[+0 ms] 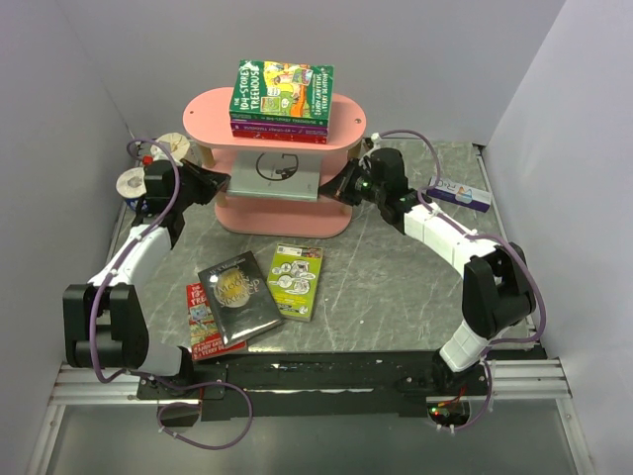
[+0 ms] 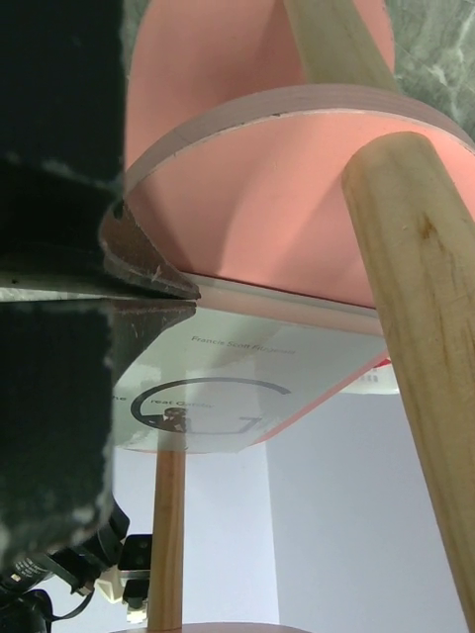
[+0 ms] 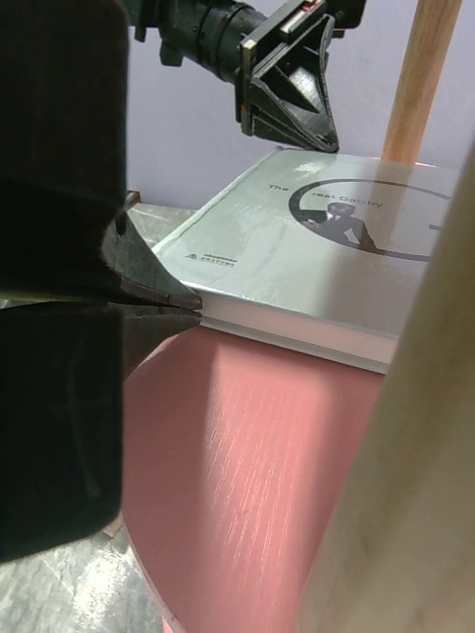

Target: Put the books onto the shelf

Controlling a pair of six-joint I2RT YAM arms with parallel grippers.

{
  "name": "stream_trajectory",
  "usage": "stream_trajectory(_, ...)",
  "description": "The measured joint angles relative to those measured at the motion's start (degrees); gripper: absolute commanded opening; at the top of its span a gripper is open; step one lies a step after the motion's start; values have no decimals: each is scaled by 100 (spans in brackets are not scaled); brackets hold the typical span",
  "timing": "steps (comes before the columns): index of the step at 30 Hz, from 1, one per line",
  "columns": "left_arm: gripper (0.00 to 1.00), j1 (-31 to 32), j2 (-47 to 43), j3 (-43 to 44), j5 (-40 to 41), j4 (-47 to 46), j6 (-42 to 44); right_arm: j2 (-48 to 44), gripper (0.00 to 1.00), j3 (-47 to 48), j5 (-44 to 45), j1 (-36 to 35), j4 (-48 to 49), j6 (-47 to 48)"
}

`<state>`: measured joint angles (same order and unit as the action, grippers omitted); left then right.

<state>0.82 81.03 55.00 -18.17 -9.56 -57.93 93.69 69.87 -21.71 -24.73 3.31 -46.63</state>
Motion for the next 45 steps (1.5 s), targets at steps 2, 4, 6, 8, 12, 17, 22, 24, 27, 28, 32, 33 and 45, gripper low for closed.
stream_trajectory(2, 21, 0, -11, 31, 7, 96, 22, -9, 0, -2, -4, 42, 0, -2)
stream_trajectory(4, 28, -22, -42, 35, 11, 197, 26, -46, 0, -13, -22, 98, 0, -17)
stream_trajectory(6, 34, -63, -90, 37, 46, 345, 28, -181, 0, -129, -31, 219, 31, -39)
stream_trajectory(8, 38, -153, -142, 37, 48, 468, 22, -411, 0, -332, -48, 415, 48, -70)
stream_trajectory(12, 56, -426, -282, 44, 87, 619, -28, -866, 5, -623, 4, 647, 59, -61)
stream_trajectory(17, 73, -555, -1126, -42, 511, 1228, -22, -1864, 40, -1683, 184, 140, 234, 70)
stream_trajectory(22, 66, -328, -2874, -761, 977, 1921, 26, -2037, 61, -2470, 35, -1248, 404, 439)
stream_trajectory(24, 63, -116, -3609, -1285, 1088, 2157, 28, -1917, 64, -2802, -142, -1725, 621, 457)
stream_trajectory(27, 61, 79, -4524, -2319, 1073, 2413, -44, -1613, 67, -3281, -352, -2105, 1012, 348)
stream_trajectory(28, 60, 98, -4806, -2741, 1010, 2448, -94, -1447, 67, -3401, -424, -2175, 1145, 269)
stream_trajectory(32, 53, 127, -5396, -4039, 651, 2769, -339, -719, 67, -3429, -586, -2391, 1495, 59)
stream_trajectory(33, 51, 146, -5394, -4168, 586, 2852, -376, -610, 67, -3407, -592, -2426, 1539, 37)
stream_trajectory(45, 40, 970, -4870, -3858, 2173, 3770, -1388, -87, 68, -3047, -415, -2710, 1469, -96)
